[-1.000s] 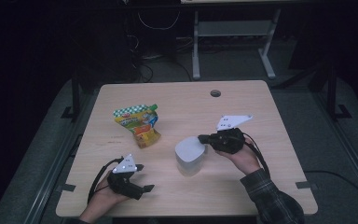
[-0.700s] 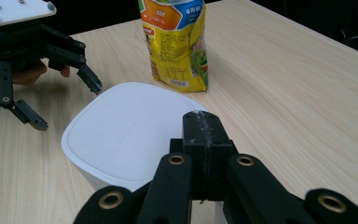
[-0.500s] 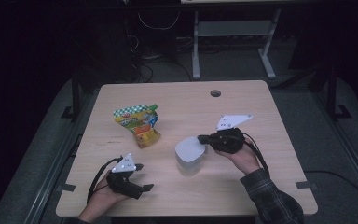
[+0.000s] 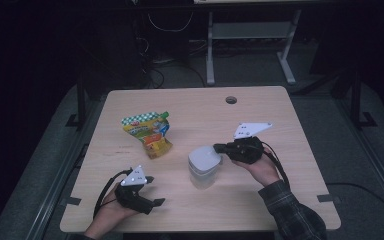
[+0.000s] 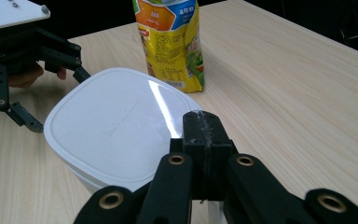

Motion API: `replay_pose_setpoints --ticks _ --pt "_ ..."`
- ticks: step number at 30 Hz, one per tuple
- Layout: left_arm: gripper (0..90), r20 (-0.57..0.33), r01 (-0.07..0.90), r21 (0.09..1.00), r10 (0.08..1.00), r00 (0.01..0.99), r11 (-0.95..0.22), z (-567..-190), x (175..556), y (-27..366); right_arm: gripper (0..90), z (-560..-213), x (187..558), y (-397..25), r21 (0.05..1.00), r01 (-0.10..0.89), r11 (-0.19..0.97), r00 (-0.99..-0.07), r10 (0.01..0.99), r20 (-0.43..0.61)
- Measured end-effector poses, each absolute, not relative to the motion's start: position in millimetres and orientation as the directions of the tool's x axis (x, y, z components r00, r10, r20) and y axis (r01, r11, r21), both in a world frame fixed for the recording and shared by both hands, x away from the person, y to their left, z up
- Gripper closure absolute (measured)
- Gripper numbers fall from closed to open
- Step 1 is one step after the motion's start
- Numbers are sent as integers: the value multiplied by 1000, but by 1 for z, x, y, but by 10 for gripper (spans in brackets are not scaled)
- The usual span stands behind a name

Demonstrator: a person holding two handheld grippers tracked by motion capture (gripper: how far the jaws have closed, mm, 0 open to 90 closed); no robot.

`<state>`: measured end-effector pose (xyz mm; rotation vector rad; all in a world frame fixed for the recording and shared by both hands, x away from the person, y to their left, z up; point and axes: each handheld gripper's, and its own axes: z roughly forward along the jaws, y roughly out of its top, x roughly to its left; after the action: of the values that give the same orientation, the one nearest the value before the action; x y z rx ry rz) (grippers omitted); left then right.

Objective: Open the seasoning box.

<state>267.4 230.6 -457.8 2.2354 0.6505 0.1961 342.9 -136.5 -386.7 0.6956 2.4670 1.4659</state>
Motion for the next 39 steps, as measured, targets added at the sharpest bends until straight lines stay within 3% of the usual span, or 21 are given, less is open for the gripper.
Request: replay_pose_setpoints --ticks 39 --pt "132 -68 388 732 507 859 -560 -458 267 230 898 -392 346 -139 861 306 405 -864 498 72"
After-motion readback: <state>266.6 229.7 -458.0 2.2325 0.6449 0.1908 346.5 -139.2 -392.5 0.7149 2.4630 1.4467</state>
